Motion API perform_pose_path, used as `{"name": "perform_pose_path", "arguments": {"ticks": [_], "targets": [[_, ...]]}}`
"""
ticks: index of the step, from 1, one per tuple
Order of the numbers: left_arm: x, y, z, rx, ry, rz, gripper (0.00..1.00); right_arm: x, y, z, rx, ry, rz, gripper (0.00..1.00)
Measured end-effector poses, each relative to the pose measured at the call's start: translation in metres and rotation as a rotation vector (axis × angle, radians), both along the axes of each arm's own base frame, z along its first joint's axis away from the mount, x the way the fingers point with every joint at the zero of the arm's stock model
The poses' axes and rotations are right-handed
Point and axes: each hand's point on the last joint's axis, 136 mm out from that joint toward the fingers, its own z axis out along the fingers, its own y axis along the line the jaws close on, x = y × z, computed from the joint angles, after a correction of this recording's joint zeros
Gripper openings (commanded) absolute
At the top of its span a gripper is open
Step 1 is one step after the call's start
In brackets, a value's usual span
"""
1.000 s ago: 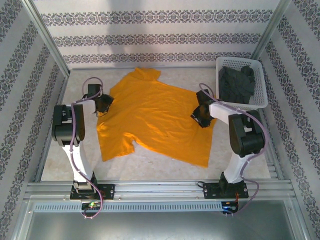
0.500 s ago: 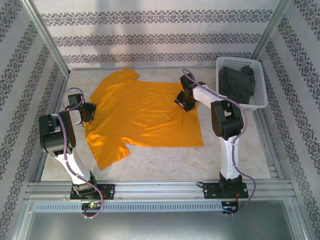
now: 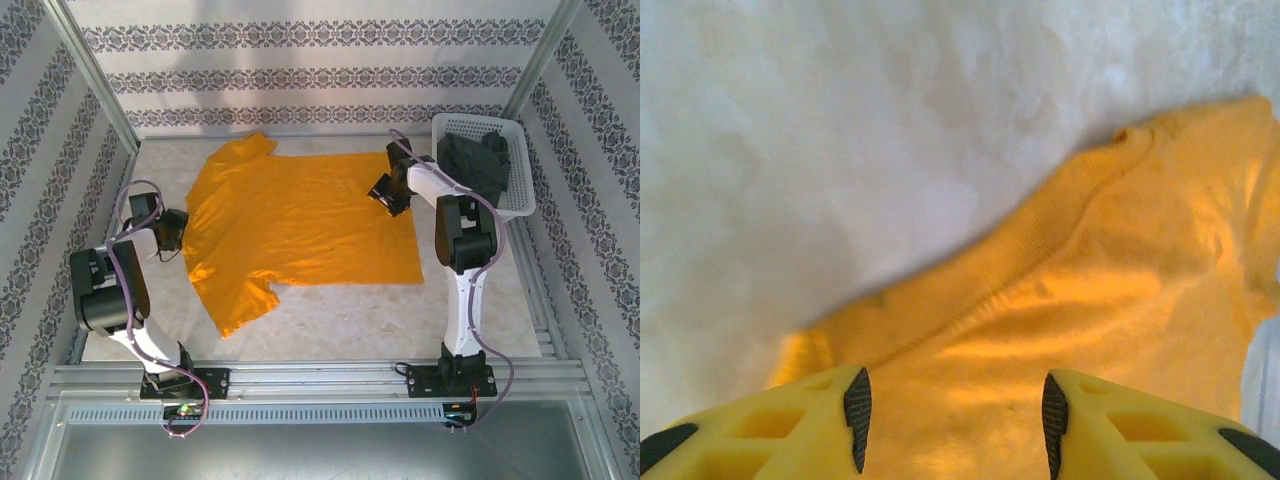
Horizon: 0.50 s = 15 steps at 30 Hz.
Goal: Fold and stack the t-shirts
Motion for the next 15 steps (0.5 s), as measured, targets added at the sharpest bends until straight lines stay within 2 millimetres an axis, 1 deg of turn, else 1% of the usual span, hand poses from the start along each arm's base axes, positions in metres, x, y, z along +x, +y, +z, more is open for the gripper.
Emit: {"name": "perform_pose_path", "arguments": {"ticks": [2,4,7,9,10,11,12,14,15], "targets": [[-0.007,0.001,0.003,0.011,0.005,-0.004,0.55,-0.011,-0.007,0.005,-0.012,0.002,0.015,0.6],[-0.015,0.001,0.011,0.026,0.003,-0.01,0.57,-0.02,-0.01,0.018,-0.023,-0.021,0.04,0.63],[-0.031,-0.003,0.034,0.059,-0.019,-0.021,0.57,-0.041,-0.013,0.051,-0.038,-0.086,0.072,0.64],[-0.047,-0.009,0.052,0.089,-0.03,-0.031,0.57,-0.059,-0.017,0.078,-0.043,-0.148,0.072,0.61],[-0.055,-0.014,0.058,0.101,-0.029,-0.041,0.56,-0.069,-0.019,0.088,-0.042,-0.172,0.069,0.59],[-0.066,-0.022,0.061,0.113,-0.019,-0.059,0.56,-0.082,-0.02,0.098,-0.041,-0.199,0.066,0.58],[-0.078,-0.034,0.061,0.118,-0.004,-0.084,0.55,-0.096,-0.021,0.103,-0.04,-0.216,0.065,0.56],[-0.105,-0.058,0.052,0.112,0.032,-0.134,0.54,-0.125,-0.024,0.104,-0.038,-0.22,0.058,0.55],[-0.125,-0.073,0.044,0.097,0.06,-0.164,0.54,-0.142,-0.025,0.1,-0.038,-0.211,0.057,0.54]]}}
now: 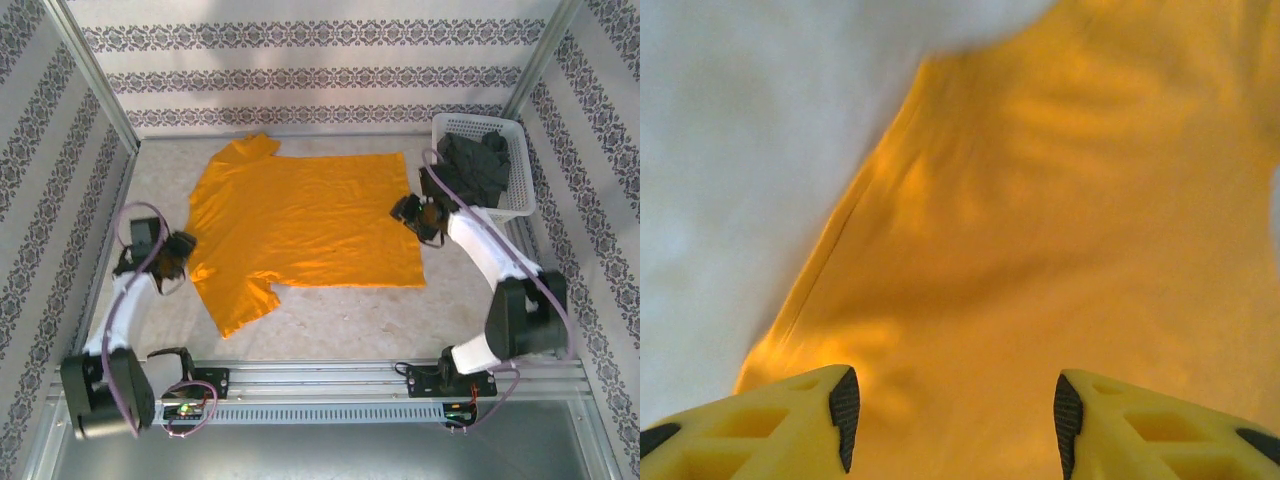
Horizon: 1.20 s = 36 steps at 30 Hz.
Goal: Fold and stack the t-shirts
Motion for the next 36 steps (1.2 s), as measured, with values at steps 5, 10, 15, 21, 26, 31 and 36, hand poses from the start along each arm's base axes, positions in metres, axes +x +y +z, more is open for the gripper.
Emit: {"name": "perform_pose_path", "arguments": {"ticks": [5,10,15,21,26,31,36], "targets": [[-0.081,-0.043,-0.031,-0.057,0.134,-0.087,0.52,-0.072,-0.01,-0.029,0.001,0.101,-0.03,0.53],[-0.122,-0.071,-0.046,-0.134,0.246,-0.16,0.51,-0.104,-0.014,-0.05,0.003,0.18,-0.04,0.53],[-0.142,-0.087,-0.057,-0.169,0.359,-0.22,0.47,-0.115,-0.021,-0.072,0.019,0.267,-0.072,0.53],[-0.155,-0.098,-0.074,-0.157,0.492,-0.26,0.42,-0.112,-0.023,-0.081,0.023,0.294,-0.085,0.52],[-0.154,-0.098,-0.078,-0.133,0.507,-0.26,0.38,-0.11,-0.028,-0.081,0.026,0.289,-0.105,0.52],[-0.146,-0.098,-0.081,-0.126,0.478,-0.245,0.3,-0.108,-0.036,-0.081,0.034,0.289,-0.14,0.52],[-0.148,-0.094,-0.083,-0.107,0.506,-0.225,0.03,-0.109,-0.043,-0.085,0.037,0.294,-0.17,0.49]]}}
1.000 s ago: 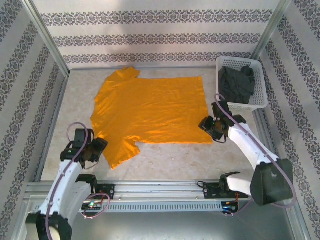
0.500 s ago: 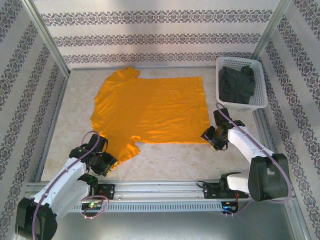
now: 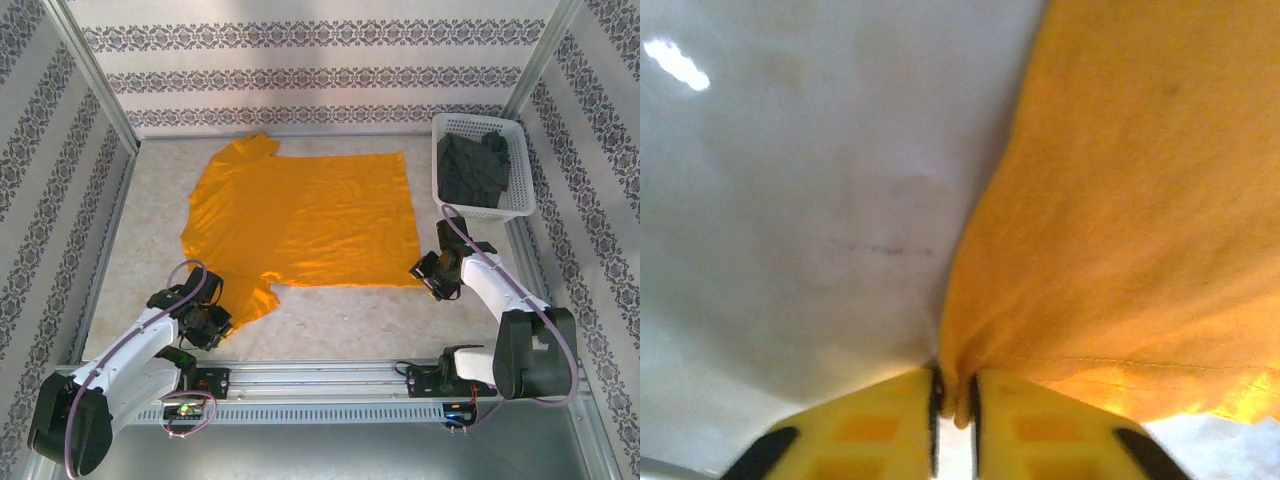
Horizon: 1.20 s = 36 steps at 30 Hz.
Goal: Fold and stack the t-shirts
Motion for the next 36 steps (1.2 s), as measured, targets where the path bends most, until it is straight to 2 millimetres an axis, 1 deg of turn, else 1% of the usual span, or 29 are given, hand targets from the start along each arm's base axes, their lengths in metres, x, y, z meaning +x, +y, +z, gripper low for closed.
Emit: {"name": "perform_pose_path", "arguments": {"ticks": [1,5,8,11,15,17,18,20,21,24,27,30,32,36], "targets": [[0.002,0.0,0.001,0.002,-0.007,0.0,0.0,0.001,0.0,-0.001,0.001,0.001,-0.004,0.48],[0.018,0.001,0.013,0.016,-0.077,0.0,0.0,0.005,-0.003,-0.005,0.008,-0.004,-0.038,0.42],[0.027,0.001,0.024,0.015,-0.131,0.0,0.0,0.008,-0.003,-0.013,0.018,0.017,-0.063,0.38],[0.029,0.001,0.028,0.012,-0.154,-0.002,0.0,0.008,-0.003,-0.021,0.022,0.04,-0.073,0.34],[0.024,0.003,0.031,0.019,-0.151,-0.009,0.0,0.007,-0.002,-0.024,0.028,0.055,-0.095,0.33],[0.023,0.003,0.034,0.018,-0.154,-0.009,0.0,0.006,-0.002,-0.025,0.03,0.059,-0.104,0.25],[0.023,0.003,0.035,0.017,-0.156,-0.01,0.0,0.005,-0.002,-0.027,0.031,0.061,-0.109,0.2],[0.022,0.004,0.035,0.018,-0.159,-0.013,0.0,0.003,-0.003,-0.029,0.031,0.067,-0.114,0.04],[0.022,0.004,0.035,0.021,-0.159,-0.012,0.0,0.003,-0.003,-0.029,0.032,0.069,-0.117,0.0],[0.026,0.006,0.041,0.038,-0.175,-0.02,0.0,0.007,-0.003,-0.028,0.031,0.057,-0.128,0.0],[0.043,0.005,0.062,0.056,-0.228,-0.036,0.0,0.008,-0.005,-0.025,0.022,0.051,-0.13,0.0],[0.07,0.001,0.088,0.069,-0.304,-0.054,0.0,0.013,-0.004,-0.012,0.019,0.021,-0.134,0.0],[0.091,-0.002,0.104,0.071,-0.352,-0.062,0.0,0.021,-0.002,0.0,0.023,-0.01,-0.132,0.0],[0.136,-0.007,0.128,0.079,-0.422,-0.071,0.0,0.036,0.0,0.018,0.034,-0.048,-0.148,0.0]]}}
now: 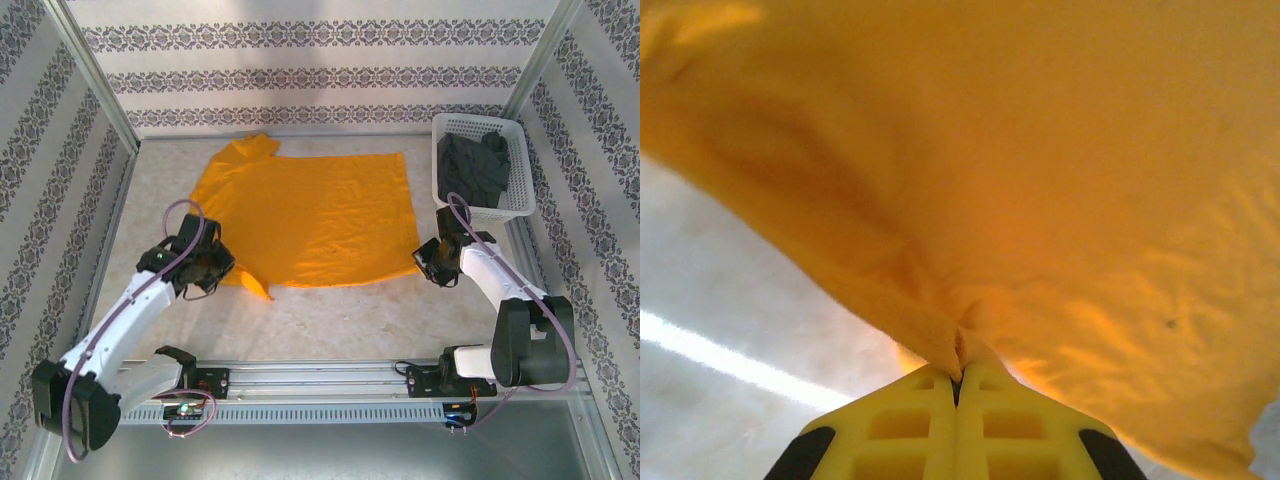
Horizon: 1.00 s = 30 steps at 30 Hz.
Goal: Fold and stack the t-shirts
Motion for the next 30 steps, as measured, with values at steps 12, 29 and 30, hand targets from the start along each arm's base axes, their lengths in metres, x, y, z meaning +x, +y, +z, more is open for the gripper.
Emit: {"name": "perform_pose_path", "arguments": {"ticks": [12,29,30], "targets": [[0.112,0.013,0.061,0.018,-0.203,0.008,0.0,0.05,0.005,0.025,0.028,-0.015,-0.082,0.0],[0.167,0.04,0.081,0.081,-0.333,-0.027,0.0,0.114,-0.001,0.029,-0.031,-0.017,-0.131,0.0],[0.169,0.041,0.08,0.082,-0.336,-0.028,0.0,0.117,-0.001,0.028,-0.031,-0.016,-0.13,0.0]]}}
